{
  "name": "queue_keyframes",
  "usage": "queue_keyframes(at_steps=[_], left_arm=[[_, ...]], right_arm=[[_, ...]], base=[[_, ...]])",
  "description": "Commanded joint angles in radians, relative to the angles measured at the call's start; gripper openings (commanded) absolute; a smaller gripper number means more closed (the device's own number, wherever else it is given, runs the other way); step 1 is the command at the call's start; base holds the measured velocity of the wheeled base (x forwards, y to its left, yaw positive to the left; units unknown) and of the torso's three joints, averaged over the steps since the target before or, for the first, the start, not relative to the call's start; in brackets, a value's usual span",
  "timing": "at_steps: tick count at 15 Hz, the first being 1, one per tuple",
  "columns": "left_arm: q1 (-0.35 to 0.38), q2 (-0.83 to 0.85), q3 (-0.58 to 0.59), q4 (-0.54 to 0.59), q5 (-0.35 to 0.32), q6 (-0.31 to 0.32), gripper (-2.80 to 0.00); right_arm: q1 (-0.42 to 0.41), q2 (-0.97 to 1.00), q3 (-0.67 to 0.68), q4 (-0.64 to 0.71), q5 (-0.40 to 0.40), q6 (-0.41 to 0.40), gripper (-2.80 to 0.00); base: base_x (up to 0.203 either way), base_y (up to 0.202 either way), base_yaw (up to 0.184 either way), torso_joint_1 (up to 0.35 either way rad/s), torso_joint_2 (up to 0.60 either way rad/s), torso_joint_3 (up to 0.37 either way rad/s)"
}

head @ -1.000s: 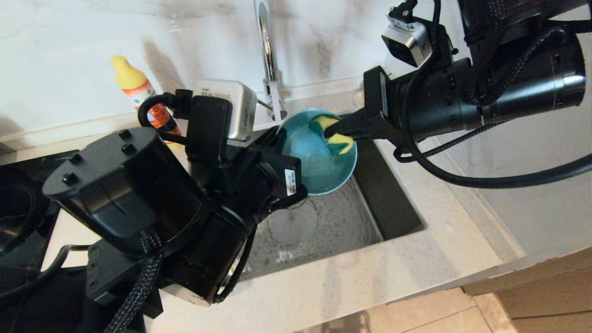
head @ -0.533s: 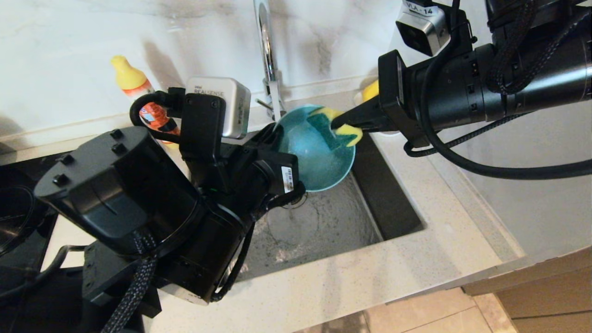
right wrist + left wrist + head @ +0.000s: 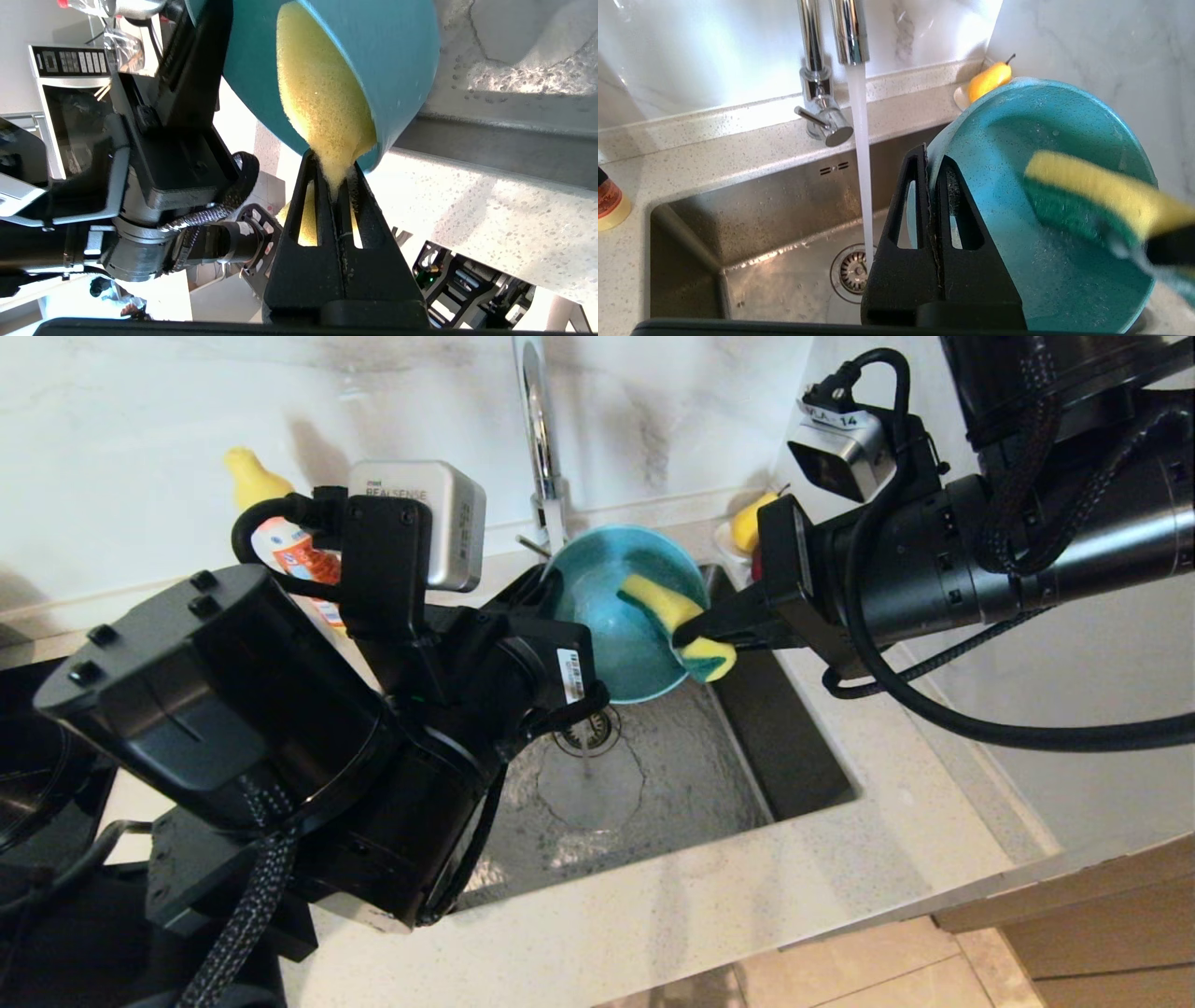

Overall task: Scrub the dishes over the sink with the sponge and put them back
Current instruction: Wipe the bowl

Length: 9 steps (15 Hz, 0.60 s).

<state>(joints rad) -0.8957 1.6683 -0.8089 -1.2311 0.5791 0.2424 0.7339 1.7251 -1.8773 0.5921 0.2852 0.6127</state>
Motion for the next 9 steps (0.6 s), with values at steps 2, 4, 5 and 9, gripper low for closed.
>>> queue_keyframes(at_steps=[2,4,5,9], left_arm=[[0.000,-0.001,-0.004,-0.007,0.004,0.001,-2.80],[0.000,0.002,-0.004,-0.007,0.004,0.000,-2.80],[0.000,0.005,-0.006,-0.007,0.004,-0.002,-2.80],[0.000,0.007,-0.004,-0.008,0.004,-0.006,-2.80]], right_arm=[[0.024,0.027,0.000,-0.002,0.003,0.006,-2.80],[0.037,0.046,-0.034,-0.003,0.005,0.006,-2.80],[0.053,0.063,-0.050,-0.007,0.007,0.008,-2.80],[0.081,0.079,-0.052,-0.009,0.008,0.012,-2.80]], base=[[0.000,0.000,0.000,0.000,0.00,0.000],[0.000,0.000,0.000,0.000,0.00,0.000],[0.000,0.000,0.000,0.000,0.00,0.000],[0.000,0.000,0.000,0.000,0.00,0.000]])
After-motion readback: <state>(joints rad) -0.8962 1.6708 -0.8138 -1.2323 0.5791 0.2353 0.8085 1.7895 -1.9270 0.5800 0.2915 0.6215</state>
